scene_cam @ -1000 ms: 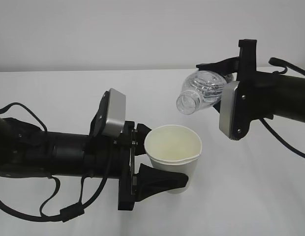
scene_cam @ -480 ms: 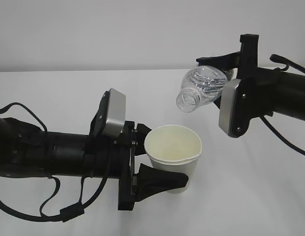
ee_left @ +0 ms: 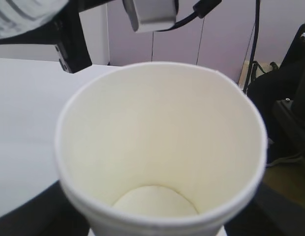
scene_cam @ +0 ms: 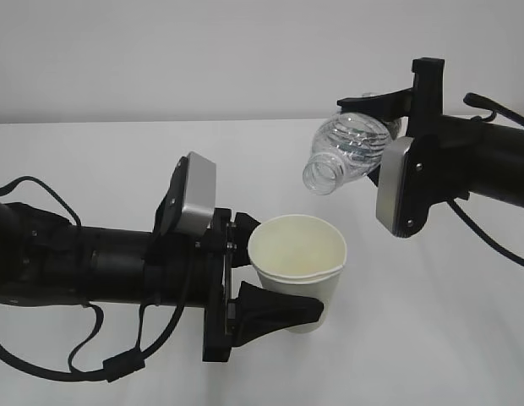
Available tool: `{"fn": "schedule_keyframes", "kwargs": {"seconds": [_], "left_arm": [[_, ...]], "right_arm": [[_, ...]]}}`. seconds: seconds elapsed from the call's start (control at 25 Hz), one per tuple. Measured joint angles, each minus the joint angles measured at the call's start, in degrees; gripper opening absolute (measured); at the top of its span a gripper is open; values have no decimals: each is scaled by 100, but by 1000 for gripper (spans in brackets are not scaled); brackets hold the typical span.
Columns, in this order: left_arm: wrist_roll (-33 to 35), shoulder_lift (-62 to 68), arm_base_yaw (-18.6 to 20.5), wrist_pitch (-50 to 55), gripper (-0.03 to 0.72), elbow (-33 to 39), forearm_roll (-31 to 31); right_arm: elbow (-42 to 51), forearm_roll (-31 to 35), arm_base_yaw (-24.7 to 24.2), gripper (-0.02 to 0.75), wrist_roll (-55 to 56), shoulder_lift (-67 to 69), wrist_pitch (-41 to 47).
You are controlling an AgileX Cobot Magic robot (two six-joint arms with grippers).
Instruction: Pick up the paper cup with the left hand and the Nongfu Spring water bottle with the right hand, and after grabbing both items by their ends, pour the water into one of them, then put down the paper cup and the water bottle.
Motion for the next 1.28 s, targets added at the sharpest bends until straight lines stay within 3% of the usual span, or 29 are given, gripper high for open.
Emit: {"fn": "schedule_keyframes", "kwargs": {"seconds": [1.28], "left_arm": [[0,0,0,0,519,0,-50]], "right_arm": [[0,48,0,416,-460,0,-328]]}}
